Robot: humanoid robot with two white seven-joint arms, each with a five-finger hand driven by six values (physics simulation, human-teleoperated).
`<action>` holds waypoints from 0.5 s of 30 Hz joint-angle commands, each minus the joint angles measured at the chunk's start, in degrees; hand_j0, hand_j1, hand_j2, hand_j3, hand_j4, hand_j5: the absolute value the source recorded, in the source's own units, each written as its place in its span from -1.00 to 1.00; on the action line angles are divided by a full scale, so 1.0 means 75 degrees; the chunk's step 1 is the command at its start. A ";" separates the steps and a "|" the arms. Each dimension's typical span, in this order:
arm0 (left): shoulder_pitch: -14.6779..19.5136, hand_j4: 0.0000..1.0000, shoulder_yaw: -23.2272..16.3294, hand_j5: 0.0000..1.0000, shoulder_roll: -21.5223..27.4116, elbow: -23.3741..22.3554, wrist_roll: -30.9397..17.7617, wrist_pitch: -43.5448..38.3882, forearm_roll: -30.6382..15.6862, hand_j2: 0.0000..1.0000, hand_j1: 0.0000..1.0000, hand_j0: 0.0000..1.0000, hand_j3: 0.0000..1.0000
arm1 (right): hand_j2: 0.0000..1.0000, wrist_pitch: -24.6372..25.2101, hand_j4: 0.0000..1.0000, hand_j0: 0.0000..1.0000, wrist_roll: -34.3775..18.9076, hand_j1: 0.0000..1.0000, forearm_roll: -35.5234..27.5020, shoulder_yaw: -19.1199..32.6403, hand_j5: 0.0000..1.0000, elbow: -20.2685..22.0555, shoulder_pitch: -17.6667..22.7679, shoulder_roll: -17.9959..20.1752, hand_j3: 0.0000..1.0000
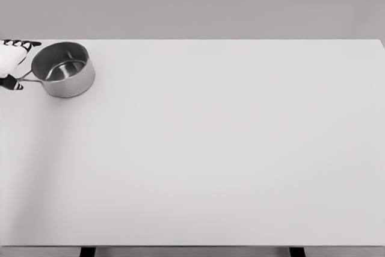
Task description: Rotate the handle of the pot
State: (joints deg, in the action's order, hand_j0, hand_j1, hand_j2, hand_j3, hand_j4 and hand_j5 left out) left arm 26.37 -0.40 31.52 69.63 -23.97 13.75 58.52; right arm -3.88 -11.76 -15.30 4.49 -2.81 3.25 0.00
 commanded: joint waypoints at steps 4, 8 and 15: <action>0.0129 1.00 -0.0158 1.00 0.0004 -0.0331 0.0161 -0.0005 -0.0010 1.00 1.00 1.00 1.00 | 1.00 0.0002 1.00 1.00 -0.0002 1.00 0.0001 -0.0001 1.00 -0.0001 0.0000 0.0000 1.00; 0.0246 1.00 -0.0205 1.00 0.0004 -0.0507 0.0161 -0.0005 -0.0010 1.00 1.00 1.00 1.00 | 1.00 0.0002 1.00 1.00 -0.0002 1.00 0.0001 -0.0001 1.00 -0.0001 0.0000 0.0000 1.00; 0.0445 1.00 -0.0216 1.00 -0.0008 -0.0788 0.0231 -0.0005 -0.0010 1.00 1.00 1.00 1.00 | 1.00 0.0002 1.00 1.00 -0.0002 1.00 0.0001 -0.0001 1.00 -0.0001 0.0000 0.0000 1.00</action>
State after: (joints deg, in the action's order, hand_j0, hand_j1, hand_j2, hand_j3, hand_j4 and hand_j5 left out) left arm 29.97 -2.01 31.46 64.47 -22.55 13.75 58.52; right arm -3.88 -11.76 -15.30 4.49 -2.81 3.25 0.00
